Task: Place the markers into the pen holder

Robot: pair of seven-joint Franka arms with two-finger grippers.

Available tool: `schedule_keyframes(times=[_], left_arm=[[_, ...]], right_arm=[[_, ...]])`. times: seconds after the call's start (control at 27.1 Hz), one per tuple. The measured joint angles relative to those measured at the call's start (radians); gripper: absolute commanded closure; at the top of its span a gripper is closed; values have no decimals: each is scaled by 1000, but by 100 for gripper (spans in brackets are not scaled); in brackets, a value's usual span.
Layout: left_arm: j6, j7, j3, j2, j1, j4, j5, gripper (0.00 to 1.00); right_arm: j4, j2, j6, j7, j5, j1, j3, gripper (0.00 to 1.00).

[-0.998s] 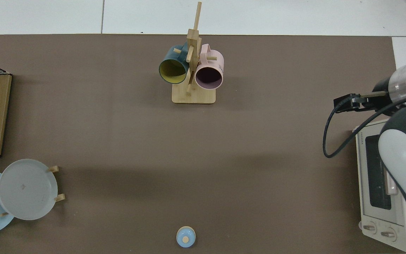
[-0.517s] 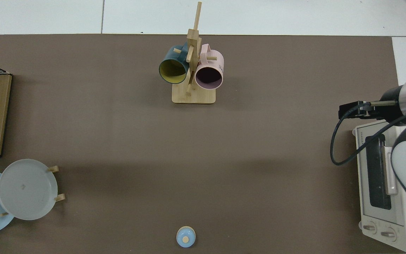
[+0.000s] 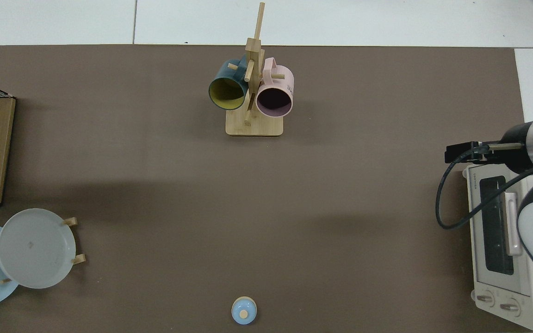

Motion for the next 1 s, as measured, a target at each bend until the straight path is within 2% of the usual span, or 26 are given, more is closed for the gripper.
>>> schedule_keyframes(times=[0.48, 1.0], left_arm=[[156, -22, 64, 25, 22, -18, -46, 100], [171, -22, 69, 28, 22, -76, -147, 100]], right_arm=[[0, 0, 0, 0, 4, 0, 0, 0], [0, 0, 0, 0, 4, 0, 0, 0]])
